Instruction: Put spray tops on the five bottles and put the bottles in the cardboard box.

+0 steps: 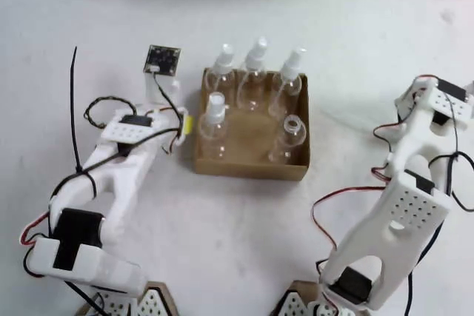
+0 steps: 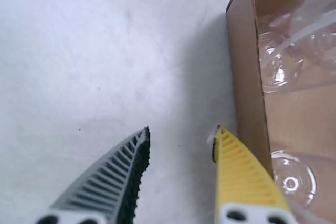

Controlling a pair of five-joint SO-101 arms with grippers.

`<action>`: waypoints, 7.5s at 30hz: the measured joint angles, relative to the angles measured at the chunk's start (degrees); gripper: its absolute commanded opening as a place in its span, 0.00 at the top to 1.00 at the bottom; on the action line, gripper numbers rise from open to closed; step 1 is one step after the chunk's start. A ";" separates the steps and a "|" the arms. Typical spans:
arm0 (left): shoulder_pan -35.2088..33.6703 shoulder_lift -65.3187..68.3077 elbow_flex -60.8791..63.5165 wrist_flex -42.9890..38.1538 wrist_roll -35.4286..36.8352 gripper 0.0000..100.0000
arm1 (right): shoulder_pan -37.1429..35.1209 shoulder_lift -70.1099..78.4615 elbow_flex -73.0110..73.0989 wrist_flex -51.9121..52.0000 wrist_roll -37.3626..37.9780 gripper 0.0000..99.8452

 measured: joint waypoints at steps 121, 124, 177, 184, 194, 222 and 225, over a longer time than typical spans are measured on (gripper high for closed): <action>0.00 0.00 0.00 0.00 0.00 0.81 | -1.85 -34.55 -10.99 12.84 9.41 0.98; 0.00 0.00 0.00 0.00 0.00 0.81 | -1.85 -38.51 -10.99 13.80 9.41 0.98; 0.00 0.00 0.00 0.00 0.00 0.81 | -40.70 -85.80 -8.62 30.86 46.59 0.98; 0.00 0.00 0.00 0.00 0.00 0.81 | -41.23 -85.71 3.52 30.51 51.34 0.98; 0.00 0.00 0.00 0.00 0.00 0.81 | -41.58 -102.77 21.45 16.62 51.96 0.98; 0.00 0.00 0.00 0.00 0.00 0.81 | -41.41 -127.82 62.07 -12.22 52.13 0.98; 0.00 0.00 0.00 0.00 0.00 0.81 | -41.32 -130.64 65.32 -14.51 52.13 0.98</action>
